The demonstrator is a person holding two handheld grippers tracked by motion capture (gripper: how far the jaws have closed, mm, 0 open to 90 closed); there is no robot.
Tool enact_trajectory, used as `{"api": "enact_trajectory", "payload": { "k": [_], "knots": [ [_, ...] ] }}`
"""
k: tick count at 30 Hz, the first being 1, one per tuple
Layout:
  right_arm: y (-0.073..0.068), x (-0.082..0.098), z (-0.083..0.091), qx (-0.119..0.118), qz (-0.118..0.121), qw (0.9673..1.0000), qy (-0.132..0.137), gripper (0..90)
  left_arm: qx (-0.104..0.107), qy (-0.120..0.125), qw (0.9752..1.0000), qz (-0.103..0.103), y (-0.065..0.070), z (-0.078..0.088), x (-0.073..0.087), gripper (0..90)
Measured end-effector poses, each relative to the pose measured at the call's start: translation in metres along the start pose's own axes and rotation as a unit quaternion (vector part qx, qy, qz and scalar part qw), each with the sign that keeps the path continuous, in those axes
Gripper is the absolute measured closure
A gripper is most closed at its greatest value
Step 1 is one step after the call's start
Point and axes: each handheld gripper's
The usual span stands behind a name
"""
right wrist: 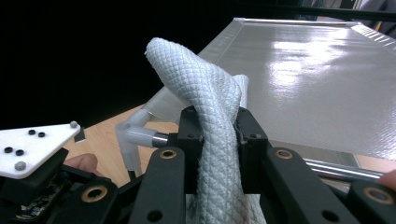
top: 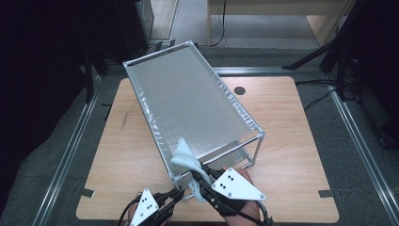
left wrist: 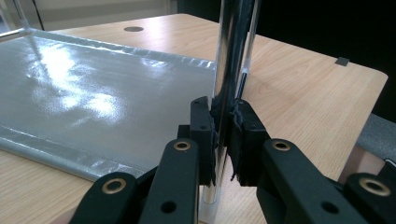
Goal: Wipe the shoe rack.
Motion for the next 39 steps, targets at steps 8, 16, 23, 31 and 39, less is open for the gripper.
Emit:
{"api": "enact_trajectory", "payload": {
  "k": [8,16,23,31,39],
  "knots": [
    [0.043,0.000,0.026,0.059,-0.047,0.9970,0.013,76.6,-0.001,0.000,1.0000,0.003,0.000,0.000,0.001,81.8],
    [0.091,0.005,0.064,0.173,-0.078,0.9814,0.029,77.3,0.001,-0.001,1.0000,0.002,0.000,0.000,0.001,81.8],
    [0.108,0.009,0.080,0.231,-0.085,0.9688,0.027,77.4,0.001,-0.001,1.0000,-0.001,0.000,0.000,0.000,81.8],
    [0.094,0.001,0.074,0.199,-0.075,0.9764,0.038,77.4,0.000,0.000,1.0000,0.004,0.000,0.000,0.001,81.8],
    [0.083,-0.029,0.029,0.136,-0.036,0.9895,0.036,71.6,-0.002,0.000,1.0000,0.000,0.000,0.000,0.001,81.8]
  ]
}}
Point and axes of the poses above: each handheld gripper's, and its own axes: z roughly backward along the jaws, x roughly out of its underside, y roughly to its right, and after that the axes turned 13 degrees about -x, right-handed
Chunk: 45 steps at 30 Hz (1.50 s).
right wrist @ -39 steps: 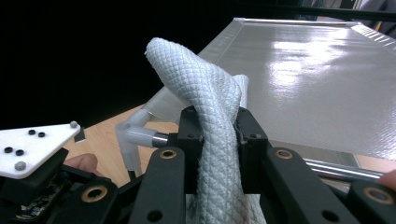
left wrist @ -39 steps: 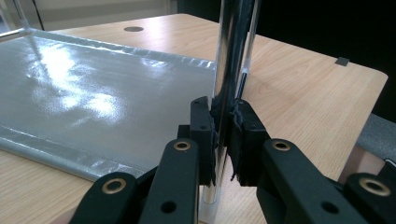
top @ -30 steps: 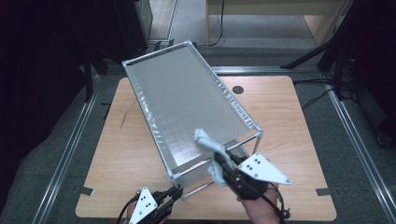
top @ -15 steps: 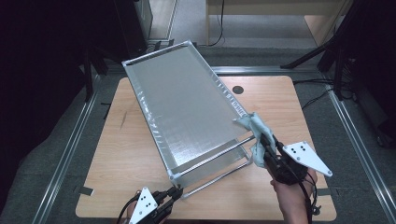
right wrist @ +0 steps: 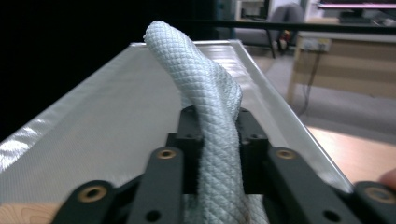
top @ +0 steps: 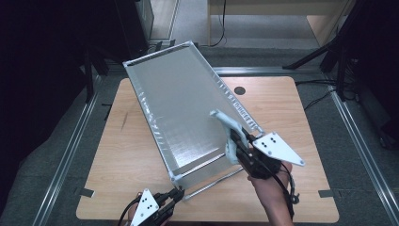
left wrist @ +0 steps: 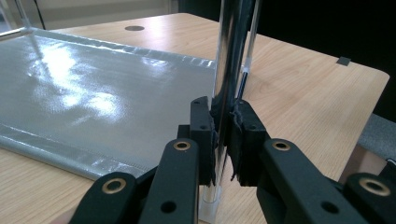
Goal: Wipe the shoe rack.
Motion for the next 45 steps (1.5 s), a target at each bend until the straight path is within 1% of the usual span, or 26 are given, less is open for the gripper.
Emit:
{"api": "enact_trajectory", "payload": {
  "k": [1,2,3,5,6,7,9,11,12,14,17,19,20,22,23,25,27,32,35,37,38,39,40,42,44,45],
  "knots": [
    [0.000,-0.002,-0.005,-0.007,0.006,1.0000,-0.004,63.4,0.000,0.000,1.0000,-0.001,0.000,0.000,0.000,81.8],
    [0.000,-0.004,-0.007,-0.005,0.010,0.9999,-0.007,51.8,-0.001,0.001,1.0000,-0.001,0.001,0.000,0.000,81.8],
    [-0.001,-0.005,-0.007,0.001,0.014,0.9999,-0.006,43.7,-0.003,0.001,1.0000,-0.002,0.001,0.000,0.000,81.8],
    [-0.002,-0.004,0.000,0.001,0.011,0.9999,-0.007,38.1,-0.003,0.001,1.0000,0.002,0.001,0.001,0.000,81.5],
    [-0.002,-0.002,0.004,0.002,0.007,1.0000,-0.005,39.2,-0.004,0.001,1.0000,0.003,0.001,0.001,0.000,81.3],
    [-0.002,0.001,0.007,0.003,0.003,1.0000,-0.006,42.7,-0.006,0.001,1.0000,0.001,0.002,0.001,0.000,81.0],
    [0.001,0.008,0.010,-0.009,-0.004,0.9996,-0.025,54.6,-0.009,0.000,1.0000,0.000,0.002,0.002,0.000,79.8],
    [0.002,0.013,0.009,-0.002,0.001,0.9995,-0.033,68.9,-0.012,0.008,0.9999,0.000,0.001,0.005,-0.002,74.1],
    [0.003,0.015,0.008,-0.002,-0.003,0.9994,-0.034,73.8,-0.015,0.013,0.9998,-0.001,0.001,0.007,-0.003,70.7],
    [0.004,0.016,0.008,0.000,-0.006,0.9995,-0.030,78.2,-0.013,0.019,0.9997,0.003,-0.002,0.009,-0.004,70.3],
    [0.004,0.014,0.006,0.017,0.005,0.9993,-0.032,79.7,-0.008,0.015,0.9998,0.009,-0.003,0.007,-0.004,71.0],
    [0.004,0.013,0.004,0.023,0.008,0.9990,-0.037,80.3,-0.005,0.013,0.9999,0.003,-0.002,0.005,-0.004,75.4],
    [0.004,0.012,0.003,0.023,0.007,0.9990,-0.039,80.4,-0.008,0.012,0.9999,-0.003,-0.001,0.005,-0.004,76.6],
    [0.002,0.012,0.000,0.017,0.005,0.9988,-0.047,80.8,-0.007,0.015,0.9999,-0.005,-0.001,0.004,-0.004,79.1],
    [-0.001,0.012,-0.002,0.010,0.005,0.9985,-0.053,81.1,-0.008,0.014,0.9998,-0.005,-0.001,0.004,-0.004,80.7],
    [-0.007,0.012,-0.005,-0.002,0.007,0.9984,-0.056,81.5,-0.008,0.013,0.9999,-0.005,-0.001,0.004,-0.005,81.3],
    [-0.016,0.013,-0.011,-0.013,0.014,0.9980,-0.060,81.8,-0.009,0.011,0.9999,-0.005,-0.001,0.004,-0.005,81.8],
    [-0.046,0.014,-0.028,-0.059,0.023,0.9952,-0.074,81.8,-0.012,0.009,0.9999,0.003,0.003,0.001,-0.006,82.2],
    [-0.072,0.016,-0.038,-0.099,0.037,0.9909,-0.084,81.7,-0.010,0.009,0.9999,0.000,0.004,0.001,-0.006,82.3],
    [-0.083,0.017,-0.041,-0.106,0.051,0.9893,-0.086,81.6,-0.010,0.009,0.9999,-0.002,0.004,0.001,-0.006,82.4],
    [-0.086,0.017,-0.041,-0.103,0.056,0.9893,-0.087,81.5,-0.010,0.009,0.9999,-0.003,0.004,0.001,-0.006,82.4],
    [-0.086,0.017,-0.041,-0.100,0.061,0.9893,-0.086,81.4,-0.012,0.009,0.9999,-0.005,0.004,0.001,-0.006,82.4],
    [-0.082,0.017,-0.039,-0.098,0.061,0.9898,-0.084,81.3,-0.014,0.009,0.9999,-0.005,0.005,0.001,-0.006,82.5],
    [-0.072,0.017,-0.036,-0.080,0.052,0.9924,-0.077,81.4,-0.012,0.007,0.9999,-0.004,0.004,0.001,-0.007,82.5],
    [-0.055,0.017,-0.029,-0.058,0.044,0.9947,-0.073,81.3,-0.011,0.007,0.9999,-0.002,0.004,0.001,-0.006,82.5],
    [-0.049,0.016,-0.026,-0.049,0.044,0.9953,-0.072,81.2,-0.011,0.008,0.9999,-0.002,0.004,0.001,-0.006,82.5]
  ]
}}
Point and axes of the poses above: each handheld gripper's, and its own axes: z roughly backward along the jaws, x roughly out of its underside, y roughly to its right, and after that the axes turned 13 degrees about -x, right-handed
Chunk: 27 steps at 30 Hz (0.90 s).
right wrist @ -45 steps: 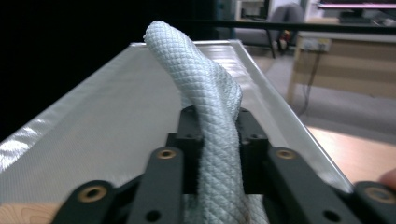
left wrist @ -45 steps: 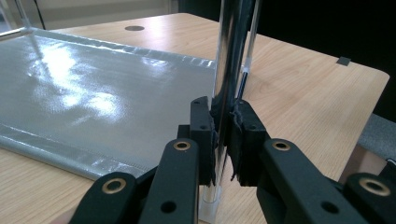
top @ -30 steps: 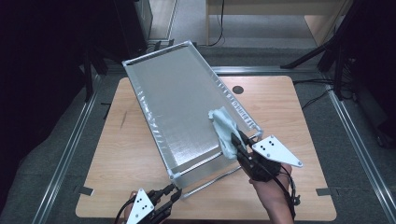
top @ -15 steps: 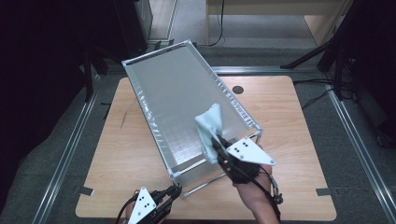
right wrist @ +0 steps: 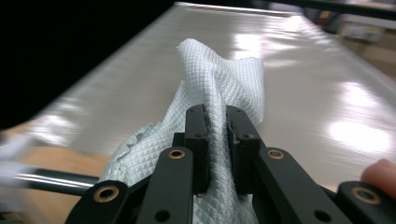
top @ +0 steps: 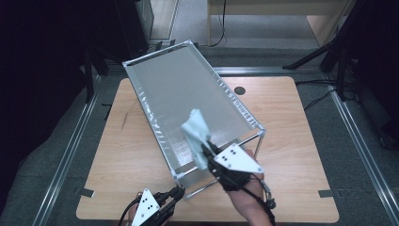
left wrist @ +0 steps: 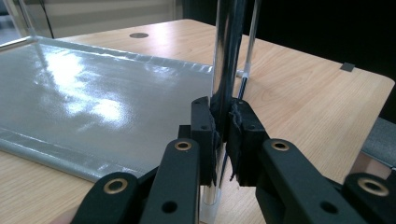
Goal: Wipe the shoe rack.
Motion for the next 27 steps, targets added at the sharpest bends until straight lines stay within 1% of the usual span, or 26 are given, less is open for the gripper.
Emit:
{"api": "enact_trajectory", "payload": {
  "k": [1,2,3,4,5,6,7,8,9,10,11,12,13,14,15,17,18,20,21,22,24,27],
  "knots": [
    [0.008,0.001,0.004,0.018,0.001,0.9998,-0.001,81.3,0.001,0.000,1.0000,0.002,0.000,0.000,0.000,82.5],
    [0.020,0.002,0.010,0.039,-0.002,0.9992,-0.001,81.2,0.001,-0.001,1.0000,0.001,0.000,0.000,0.000,82.5],
    [0.027,0.002,0.014,0.050,-0.006,0.9987,0.001,81.2,0.001,0.000,1.0000,0.000,0.000,0.000,0.000,82.5],
    [0.040,0.003,0.019,0.068,-0.015,0.9975,0.005,81.1,0.001,-0.001,1.0000,-0.002,0.000,0.000,0.000,82.5],
    [0.047,0.004,0.022,0.079,-0.022,0.9966,0.006,81.1,0.000,-0.001,1.0000,-0.003,0.000,0.000,0.000,82.5],
    [0.058,0.004,0.026,0.094,-0.027,0.9952,0.009,81.1,0.000,-0.002,1.0000,-0.004,0.000,0.000,0.000,82.5],
    [0.069,0.005,0.031,0.120,-0.032,0.9922,0.011,80.9,0.000,-0.002,1.0000,-0.004,0.000,0.000,0.000,82.5],
    [0.075,0.005,0.033,0.131,-0.041,0.9905,0.014,80.4,0.000,-0.001,1.0000,-0.003,0.000,0.000,0.000,82.5],
    [0.082,0.006,0.037,0.129,-0.058,0.9898,0.020,79.2,0.000,-0.001,1.0000,-0.002,0.000,0.000,0.000,82.5],
    [0.086,0.006,0.039,0.118,-0.075,0.9899,0.022,76.6,0.000,-0.001,1.0000,-0.002,0.000,0.000,0.000,82.5],
    [0.086,0.005,0.039,0.115,-0.078,0.9902,0.018,73.9,0.000,-0.002,1.0000,-0.002,0.000,0.000,0.000,82.5],
    [0.084,0.005,0.037,0.112,-0.074,0.9909,0.012,69.4,0.000,-0.002,1.0000,-0.002,-0.001,0.000,0.000,82.5],
    [0.081,0.004,0.035,0.102,-0.073,0.9921,0.005,64.9,-0.001,-0.001,1.0000,-0.003,0.000,0.000,0.000,82.5],
    [0.077,0.003,0.033,0.091,-0.074,0.9931,-0.002,62.0,-0.002,-0.001,1.0000,-0.004,0.000,0.000,0.000,82.5],
    [0.073,0.002,0.031,0.082,-0.070,0.9942,-0.007,61.8,-0.003,-0.001,1.0000,-0.004,0.000,0.000,0.000,82.6],
    [0.063,0.001,0.025,0.060,-0.065,0.9960,-0.012,62.8,-0.002,-0.001,1.0000,-0.002,0.000,0.000,0.000,82.5],
    [0.056,0.001,0.021,0.051,-0.059,0.9968,-0.014,65.1,-0.002,-0.001,1.0000,-0.002,0.000,0.000,0.000,82.6],
    [0.045,0.000,0.015,0.037,-0.052,0.9978,-0.018,67.9,-0.001,-0.001,1.0000,0.001,0.000,0.000,0.000,82.5],
    [0.038,-0.001,0.011,0.024,-0.050,0.9983,-0.020,70.4,0.000,0.000,1.0000,0.003,0.000,-0.001,0.000,82.6],
    [0.028,-0.001,0.007,0.003,-0.046,0.9987,-0.022,72.5,0.001,0.000,1.0000,0.003,0.000,-0.001,0.000,82.5],
    [0.007,-0.002,-0.002,-0.032,-0.035,0.9986,-0.022,75.2,0.000,0.000,1.0000,0.003,0.001,-0.001,0.000,82.5],
    [-0.016,-0.003,-0.011,-0.067,-0.023,0.9973,-0.022,76.8,0.001,0.001,1.0000,0.003,0.002,-0.002,0.000,82.5]
  ]
}}
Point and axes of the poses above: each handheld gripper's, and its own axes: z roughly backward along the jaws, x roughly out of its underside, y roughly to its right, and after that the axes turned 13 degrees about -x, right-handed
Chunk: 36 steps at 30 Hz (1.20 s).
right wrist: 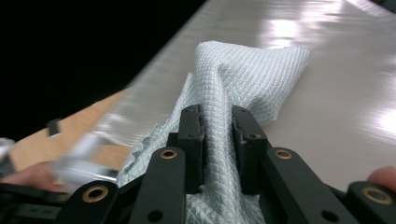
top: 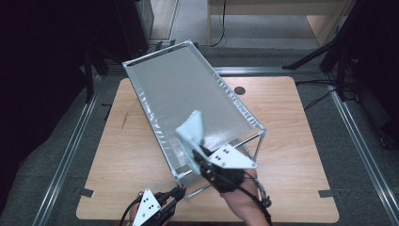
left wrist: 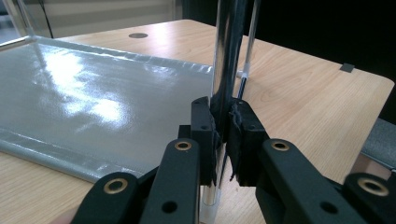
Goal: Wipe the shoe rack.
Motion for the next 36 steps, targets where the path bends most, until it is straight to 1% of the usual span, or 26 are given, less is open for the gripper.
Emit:
{"api": "enact_trajectory", "payload": {
  "k": [1,3,5,6,8,10,11,12,13,14,15,16,17,19,20,21,22,23,24,26,27,29,31,33,34,36],
  "knots": [
    [-0.007,0.000,-0.004,-0.006,0.008,1.0000,0.000,77.0,0.000,0.001,1.0000,-0.001,0.000,0.000,0.000,82.5],
    [-0.013,0.001,-0.006,-0.003,0.020,0.9998,0.001,77.7,0.000,-0.001,1.0000,0.000,0.000,0.000,0.000,82.6],
    [-0.006,0.001,-0.004,-0.012,0.016,0.9998,0.003,78.2,-0.001,-0.003,1.0000,-0.002,0.000,0.000,-0.001,82.6],
    [-0.002,0.000,-0.001,-0.004,0.015,0.9999,0.001,78.4,-0.001,-0.004,1.0000,-0.001,0.000,0.000,-0.001,82.6],
    [0.012,0.000,0.009,0.041,0.022,0.9989,-0.002,78.5,0.000,-0.005,1.0000,0.001,0.000,0.000,-0.001,82.6],
    [0.028,0.001,0.021,0.068,0.012,0.9976,0.004,78.7,-0.003,-0.005,1.0000,0.000,0.000,-0.001,-0.001,82.6],
    [0.038,0.002,0.029,0.082,0.001,0.9966,0.009,78.9,-0.003,-0.005,1.0000,-0.001,0.000,-0.001,-0.001,82.6],
    [0.049,0.002,0.037,0.101,-0.007,0.9948,0.015,78.9,-0.004,-0.006,1.0000,-0.002,0.000,-0.001,-0.001,82.6],
    [0.062,0.003,0.048,0.131,-0.013,0.9910,0.021,78.9,-0.004,-0.006,1.0000,-0.002,0.000,-0.001,-0.001,82.6],
    [0.069,0.004,0.053,0.148,-0.021,0.9885,0.025,78.9,-0.004,-0.006,1.0000,-0.002,0.000,-0.001,-0.002,82.6],
    [0.080,0.006,0.061,0.172,-0.029,0.9842,0.031,79.0,-0.005,-0.006,1.0000,-0.002,0.000,-0.001,-0.002,82.6],
    [0.085,0.006,0.065,0.180,-0.035,0.9825,0.035,79.0,-0.006,-0.007,1.0000,-0.002,0.000,-0.001,-0.002,82.6],
    [0.090,0.007,0.070,0.180,-0.046,0.9818,0.041,79.1,-0.007,-0.006,1.0000,-0.003,0.000,-0.001,-0.002,82.6],
    [0.088,0.007,0.070,0.177,-0.048,0.9822,0.042,79.2,-0.005,-0.007,1.0000,-0.001,0.000,-0.002,-0.002,82.6],
    [0.084,0.008,0.067,0.174,-0.043,0.9830,0.042,79.1,-0.004,-0.006,1.0000,0.000,0.000,-0.002,-0.002,82.6],
    [0.077,0.009,0.062,0.158,-0.043,0.9855,0.045,79.2,-0.003,-0.006,1.0000,0.001,0.000,-0.002,-0.002,82.6],
    [0.072,0.009,0.058,0.150,-0.041,0.9868,0.046,79.2,-0.002,-0.006,1.0000,0.002,-0.001,-0.002,-0.002,82.5],
    [0.062,0.010,0.051,0.140,-0.031,0.9887,0.044,79.2,-0.001,-0.006,1.0000,0.004,-0.001,-0.002,-0.002,82.5],
    [0.050,0.009,0.043,0.121,-0.024,0.9916,0.040,79.2,-0.002,-0.006,1.0000,0.004,0.000,-0.002,-0.002,82.5],
    [0.036,0.007,0.034,0.090,-0.021,0.9951,0.036,79.2,-0.002,-0.006,1.0000,0.006,0.000,-0.003,-0.002,82.5],
    [0.024,0.007,0.025,0.068,-0.013,0.9971,0.032,79.1,-0.002,-0.006,1.0000,0.006,0.000,-0.003,-0.002,82.5],
    [0.004,0.005,0.011,0.033,-0.004,0.9991,0.028,79.1,-0.003,-0.005,1.0000,0.006,0.001,-0.003,-0.001,82.5],
    [-0.012,0.005,0.000,0.007,0.008,0.9997,0.023,79.0,-0.003,-0.005,1.0000,0.007,0.001,-0.003,-0.001,82.5],
    [-0.021,0.004,-0.005,0.003,0.020,0.9996,0.020,79.0,-0.003,-0.005,1.0000,0.005,0.000,-0.003,-0.001,82.5],
    [-0.022,0.004,-0.006,0.005,0.022,0.9995,0.020,78.9,-0.001,-0.005,1.0000,0.005,0.000,-0.003,-0.001,82.5],
    [-0.015,0.005,-0.002,0.001,0.023,0.9995,0.021,78.8,0.002,-0.006,1.0000,0.004,-0.001,-0.003,-0.001,82.5]
  ]
}}
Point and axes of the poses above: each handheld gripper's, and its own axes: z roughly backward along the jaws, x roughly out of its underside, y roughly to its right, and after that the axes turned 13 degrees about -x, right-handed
